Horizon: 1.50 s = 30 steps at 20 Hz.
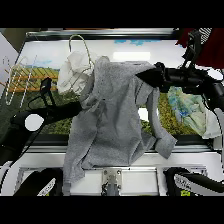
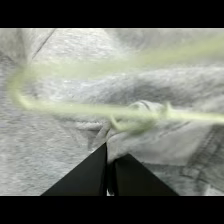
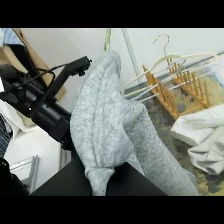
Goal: Fold the clothes and pants, and hang the long-sleeved shirts on hangers.
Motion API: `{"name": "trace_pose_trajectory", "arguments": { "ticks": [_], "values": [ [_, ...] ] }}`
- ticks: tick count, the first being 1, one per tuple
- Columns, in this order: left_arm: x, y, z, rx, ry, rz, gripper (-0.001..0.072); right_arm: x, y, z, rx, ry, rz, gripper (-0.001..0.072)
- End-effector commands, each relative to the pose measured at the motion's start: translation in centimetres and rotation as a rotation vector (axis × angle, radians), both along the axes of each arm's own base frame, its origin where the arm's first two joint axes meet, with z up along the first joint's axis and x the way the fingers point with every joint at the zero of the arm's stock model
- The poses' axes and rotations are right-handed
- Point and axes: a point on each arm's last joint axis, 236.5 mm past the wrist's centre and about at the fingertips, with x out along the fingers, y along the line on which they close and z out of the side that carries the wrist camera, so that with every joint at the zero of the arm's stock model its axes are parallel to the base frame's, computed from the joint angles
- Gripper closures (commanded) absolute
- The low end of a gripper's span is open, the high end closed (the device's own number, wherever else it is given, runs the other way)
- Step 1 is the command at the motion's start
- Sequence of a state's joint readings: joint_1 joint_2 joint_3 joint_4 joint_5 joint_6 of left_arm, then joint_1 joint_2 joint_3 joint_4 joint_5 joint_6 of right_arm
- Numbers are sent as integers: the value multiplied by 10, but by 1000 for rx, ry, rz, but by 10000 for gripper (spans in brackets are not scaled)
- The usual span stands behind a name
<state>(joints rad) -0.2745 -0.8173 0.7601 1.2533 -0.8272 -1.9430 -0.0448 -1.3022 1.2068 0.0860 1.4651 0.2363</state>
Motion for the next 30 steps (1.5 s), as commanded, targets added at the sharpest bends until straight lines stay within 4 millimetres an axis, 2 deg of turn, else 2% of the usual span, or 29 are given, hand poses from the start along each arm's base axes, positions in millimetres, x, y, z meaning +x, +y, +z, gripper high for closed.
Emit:
{"name": "trace_pose_trajectory", "arguments": {
  "ticks": [1, 4, 8, 10, 15, 18, 22, 25, 28, 30],
  "values": [
    [4, 17, -1, 18, 0, 28, 695, -3, 0, 7, 27, 33, 12, 704],
    [7, 22, 2, 5, -10, 34, 694, -4, 2, 4, 13, 34, 16, 703],
    [10, 35, 0, 7, -1, 59, 694, -5, 3, -19, -81, 39, 19, 703],
    [10, 38, 1, 1, 2, 68, 694, -4, 3, -12, -55, 29, 16, 703],
    [9, -6, 25, -144, -60, -38, 694, 16, 6, 22, 87, -5, -74, 703],
    [7, -18, 29, -126, -65, -92, 694, 15, 8, 32, 131, -17, -72, 704],
    [25, -12, 31, -102, -23, -114, 694, 6, 10, 36, 151, 3, -29, 703],
    [29, -9, 24, -69, 38, -178, 694, 6, 9, 40, 167, 3, -31, 703],
    [38, 3, 23, -65, 43, -152, 694, 7, 6, 50, 212, 3, -34, 704],
    [41, 12, 22, -64, 45, -130, 694, 7, 7, 47, 199, 3, -34, 703]
  ]
}}
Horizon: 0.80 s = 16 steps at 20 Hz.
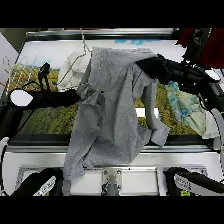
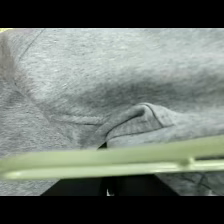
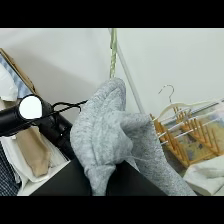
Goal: Fold the clothes and pants, and hang the long-sleeved shirts on hangers.
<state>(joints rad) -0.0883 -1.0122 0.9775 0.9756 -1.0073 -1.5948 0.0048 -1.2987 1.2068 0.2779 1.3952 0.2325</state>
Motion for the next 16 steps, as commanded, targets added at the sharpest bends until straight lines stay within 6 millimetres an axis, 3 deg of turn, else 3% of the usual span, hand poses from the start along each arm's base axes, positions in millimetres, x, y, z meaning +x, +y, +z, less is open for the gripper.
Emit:
{"name": "trace_pose_trajectory", "arguments": {
  "ticks": [1, 5, 12, 16],
  "values": [
    [4, 16, -3, 12, 18, 18, 695, -1, 0, 3, 11, 0, 4, 703],
    [8, 35, -4, 16, 24, 59, 694, -2, 1, -2, -13, 1, 6, 703],
    [10, 48, -8, 67, 15, 61, 694, -1, 3, -13, -59, 13, 8, 704],
    [11, 57, -6, 126, 5, 52, 694, -2, 6, -36, -159, 12, 11, 703]
  ]
}}
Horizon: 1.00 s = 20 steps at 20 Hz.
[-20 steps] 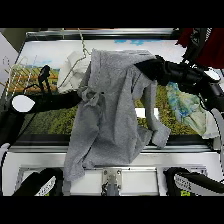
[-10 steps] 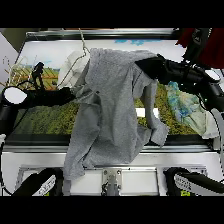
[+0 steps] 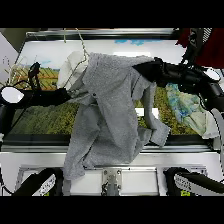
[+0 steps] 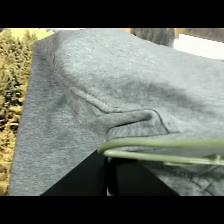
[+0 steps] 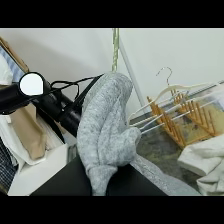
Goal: Fold the clothes and pants, and hang the long-sleeved shirts on hangers.
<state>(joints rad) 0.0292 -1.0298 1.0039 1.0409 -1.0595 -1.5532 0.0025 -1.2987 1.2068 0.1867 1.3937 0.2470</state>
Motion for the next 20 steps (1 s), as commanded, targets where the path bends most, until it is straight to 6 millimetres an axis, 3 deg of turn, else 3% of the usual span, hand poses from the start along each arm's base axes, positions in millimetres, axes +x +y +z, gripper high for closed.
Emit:
{"name": "trace_pose_trajectory", "arguments": {
  "ticks": [1, 7, 14, 17, 20],
  "values": [
    [3, 9, 7, 51, -19, -7, 694, -1, 1, -20, -92, -2, 2, 703],
    [11, 36, 46, 76, -65, 27, 694, 12, -23, -28, -130, -28, -61, 704],
    [15, 29, 64, 85, -110, -1, 695, 9, -25, -39, -180, -34, -47, 704],
    [14, 20, 106, 95, -179, -44, 695, 4, -23, -46, -193, -28, -25, 704],
    [7, -6, 161, 103, -288, -128, 695, 2, -20, -48, -125, -24, -27, 704]
  ]
}}
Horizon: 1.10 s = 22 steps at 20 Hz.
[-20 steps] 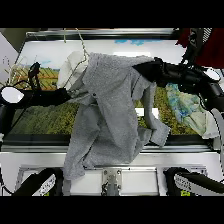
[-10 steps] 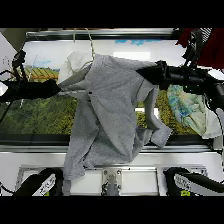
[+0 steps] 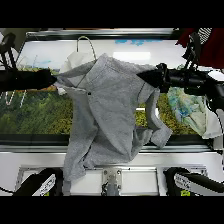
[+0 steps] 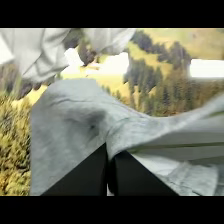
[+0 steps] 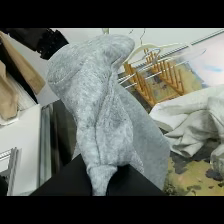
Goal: Fold the clothes and pants, and hang the long-sleeved shirts on hangers.
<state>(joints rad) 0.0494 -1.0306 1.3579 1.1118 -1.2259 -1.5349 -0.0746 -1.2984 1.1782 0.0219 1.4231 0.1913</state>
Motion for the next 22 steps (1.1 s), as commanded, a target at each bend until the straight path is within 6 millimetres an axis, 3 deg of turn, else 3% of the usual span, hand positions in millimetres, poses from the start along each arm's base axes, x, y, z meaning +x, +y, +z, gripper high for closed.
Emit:
{"name": "trace_pose_trajectory", "arguments": {
  "ticks": [1, 4, 8, 13, 16, 22],
  "values": [
    [-11, -31, 58, 10, -111, -102, 695, -4, 4, -1, 86, 0, 6, 704],
    [-27, -53, 96, 60, -188, -172, 695, -5, 10, -1, 188, -4, -14, 704],
    [-45, -69, 139, 153, -292, -197, 696, -14, 37, 19, 289, -63, 7, 704],
    [-54, -90, 133, 255, -233, -274, 695, -28, 59, 51, 440, -57, 47, 703],
    [-53, -96, 130, 267, -209, -291, 695, -32, 65, 52, 445, -53, 62, 704],
    [-65, -90, 146, 256, -248, -284, 691, -29, 60, 60, 483, -49, 48, 704]
  ]
}}
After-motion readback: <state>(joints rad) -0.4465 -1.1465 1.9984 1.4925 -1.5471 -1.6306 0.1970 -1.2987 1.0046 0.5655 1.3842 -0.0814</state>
